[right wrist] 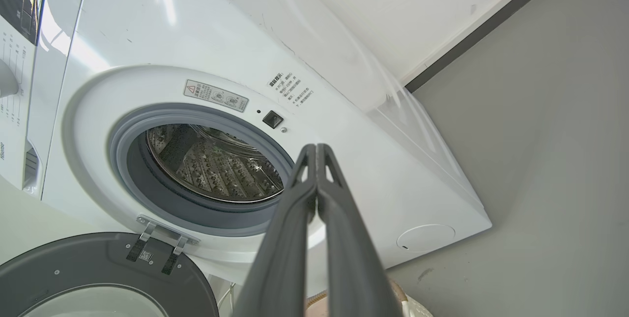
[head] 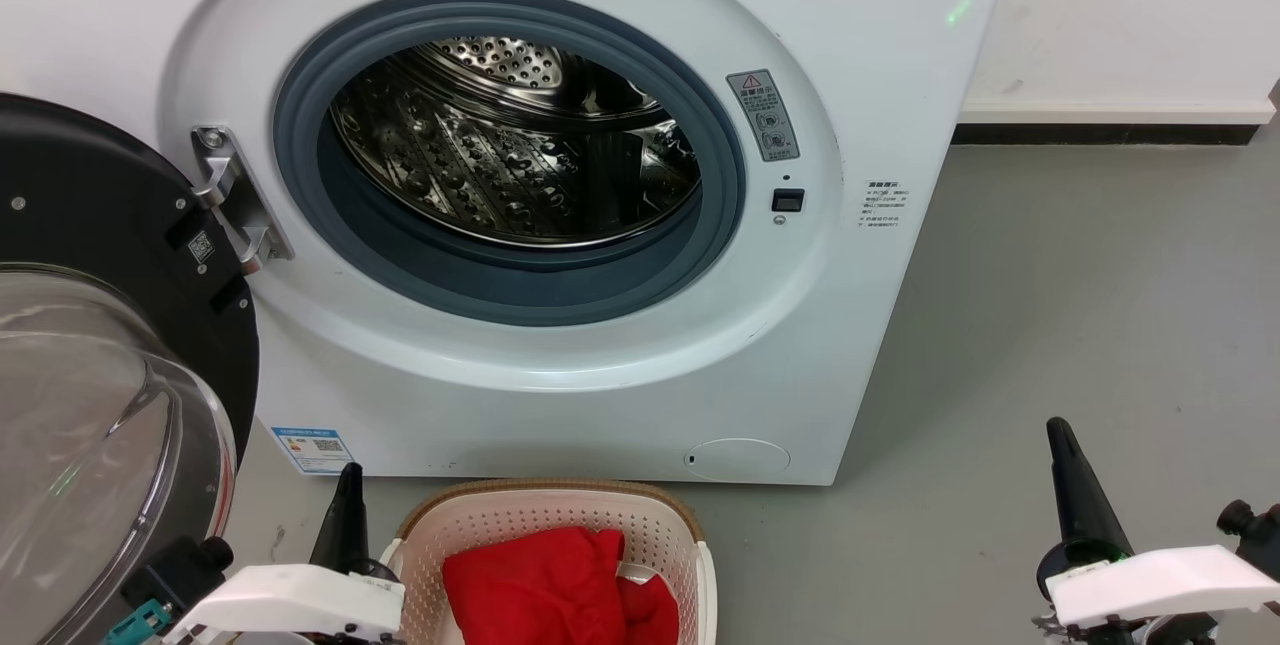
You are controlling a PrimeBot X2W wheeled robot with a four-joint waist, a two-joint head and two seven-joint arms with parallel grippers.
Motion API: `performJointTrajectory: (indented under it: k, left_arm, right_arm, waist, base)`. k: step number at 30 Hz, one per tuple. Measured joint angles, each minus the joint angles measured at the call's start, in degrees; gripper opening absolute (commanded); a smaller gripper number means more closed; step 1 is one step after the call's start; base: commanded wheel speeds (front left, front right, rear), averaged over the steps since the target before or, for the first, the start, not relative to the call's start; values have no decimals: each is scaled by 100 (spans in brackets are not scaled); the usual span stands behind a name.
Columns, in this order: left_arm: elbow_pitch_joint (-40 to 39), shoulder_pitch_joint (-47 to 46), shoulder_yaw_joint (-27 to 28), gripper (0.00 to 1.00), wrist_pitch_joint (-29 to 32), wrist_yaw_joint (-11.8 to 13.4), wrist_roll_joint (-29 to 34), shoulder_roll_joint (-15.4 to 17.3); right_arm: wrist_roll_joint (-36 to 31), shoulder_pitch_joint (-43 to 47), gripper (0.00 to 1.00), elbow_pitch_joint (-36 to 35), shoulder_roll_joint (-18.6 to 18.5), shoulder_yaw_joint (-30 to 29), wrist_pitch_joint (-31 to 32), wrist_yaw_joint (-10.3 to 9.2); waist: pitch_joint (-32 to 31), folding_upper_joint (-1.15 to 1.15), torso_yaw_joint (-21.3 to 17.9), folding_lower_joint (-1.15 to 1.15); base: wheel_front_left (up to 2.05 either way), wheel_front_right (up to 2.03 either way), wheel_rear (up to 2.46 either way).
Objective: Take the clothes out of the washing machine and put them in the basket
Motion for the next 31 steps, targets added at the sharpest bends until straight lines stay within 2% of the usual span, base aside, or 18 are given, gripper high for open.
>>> performJointTrajectory:
  k: [15,31]
  left_arm:
    - [80,-162,105,0,281,-131,-1181,0]
    - [140,-294,181,0,502,-248,-2127,1]
  right_arm:
    - [1201,-213,0,159,-16,-82,280,0]
    - [2164,-347,0,298,-18,-160,505,-1]
  waist:
    - [3,0,-5,0]
    - [6,0,-10,0]
  base:
    - [0,0,0]
    - [0,0,0]
